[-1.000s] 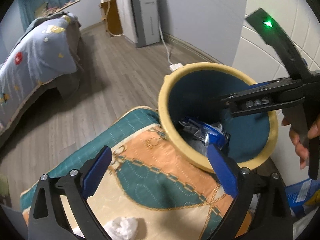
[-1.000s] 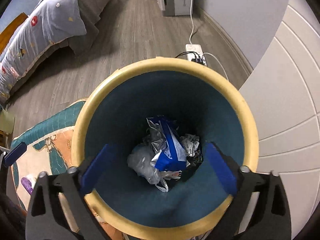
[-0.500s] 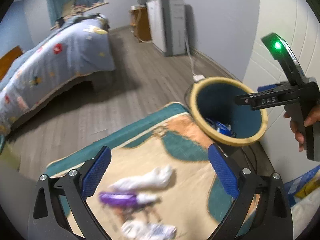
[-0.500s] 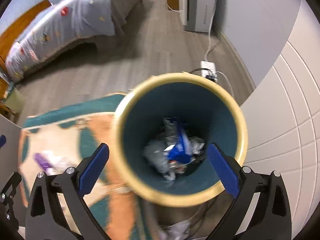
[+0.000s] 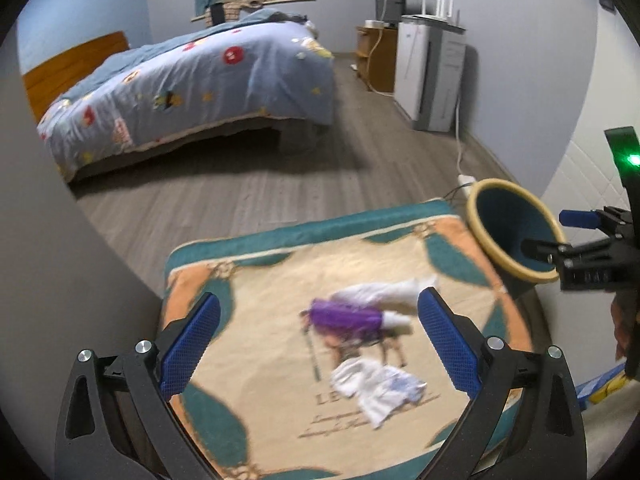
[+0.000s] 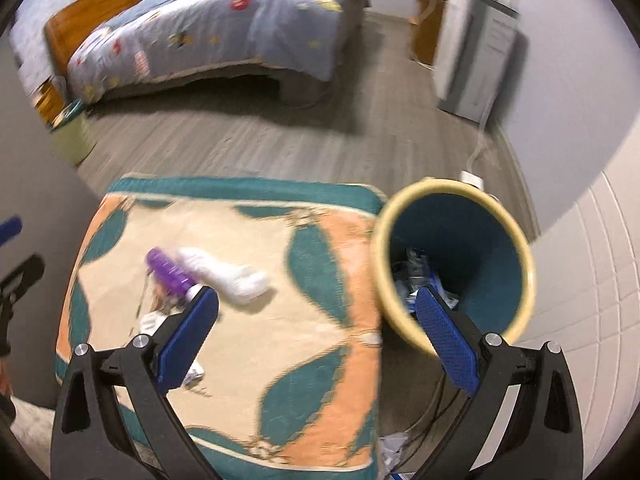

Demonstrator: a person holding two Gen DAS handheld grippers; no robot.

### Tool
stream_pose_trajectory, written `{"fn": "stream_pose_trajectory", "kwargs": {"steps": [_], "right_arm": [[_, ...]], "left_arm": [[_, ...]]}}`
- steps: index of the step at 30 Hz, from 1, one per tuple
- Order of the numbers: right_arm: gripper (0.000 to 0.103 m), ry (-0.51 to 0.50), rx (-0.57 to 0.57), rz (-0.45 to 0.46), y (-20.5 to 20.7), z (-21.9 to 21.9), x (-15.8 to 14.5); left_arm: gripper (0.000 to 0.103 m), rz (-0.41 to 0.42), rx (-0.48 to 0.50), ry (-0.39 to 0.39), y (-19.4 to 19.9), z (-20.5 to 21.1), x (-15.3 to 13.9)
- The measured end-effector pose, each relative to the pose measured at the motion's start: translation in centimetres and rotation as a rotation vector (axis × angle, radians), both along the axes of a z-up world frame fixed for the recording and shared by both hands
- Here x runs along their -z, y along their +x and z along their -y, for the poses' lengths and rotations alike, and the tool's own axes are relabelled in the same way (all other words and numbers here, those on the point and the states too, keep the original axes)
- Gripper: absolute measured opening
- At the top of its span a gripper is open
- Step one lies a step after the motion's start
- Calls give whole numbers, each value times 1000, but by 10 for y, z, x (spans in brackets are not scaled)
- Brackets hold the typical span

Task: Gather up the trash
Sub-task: 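Move both tools over the cushion and grasp the silver blister packet with the right tool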

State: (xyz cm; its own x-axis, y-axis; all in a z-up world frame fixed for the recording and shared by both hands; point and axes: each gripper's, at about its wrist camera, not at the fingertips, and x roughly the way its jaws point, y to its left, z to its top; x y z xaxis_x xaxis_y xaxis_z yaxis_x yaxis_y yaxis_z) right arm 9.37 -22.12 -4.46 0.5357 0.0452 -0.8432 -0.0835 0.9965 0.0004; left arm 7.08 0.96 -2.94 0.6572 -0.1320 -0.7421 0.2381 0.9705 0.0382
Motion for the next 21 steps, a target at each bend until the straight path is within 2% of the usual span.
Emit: {"fn": "stream_pose_trajectory", "kwargs": {"steps": [5, 10, 12, 17, 21], "right_arm": [[97, -53, -94, -21, -5, -45, 23], [97, -78, -151, -99, -10, -77, 59], [93, -99, -172, -135, -12, -86, 74], [68, -115, -268, -236, -16, -114, 111], [61, -149, -328, -267, -18, -134, 128]], "left_arm": [[98, -25, -10, 24, 2, -21, 12], [98, -34, -15, -25, 0, -43, 13], [98, -35, -12, -17, 0, -48, 15], [98, -48, -4, 2, 3, -55, 20], [98, -54, -4, -24, 6, -57, 18]]}}
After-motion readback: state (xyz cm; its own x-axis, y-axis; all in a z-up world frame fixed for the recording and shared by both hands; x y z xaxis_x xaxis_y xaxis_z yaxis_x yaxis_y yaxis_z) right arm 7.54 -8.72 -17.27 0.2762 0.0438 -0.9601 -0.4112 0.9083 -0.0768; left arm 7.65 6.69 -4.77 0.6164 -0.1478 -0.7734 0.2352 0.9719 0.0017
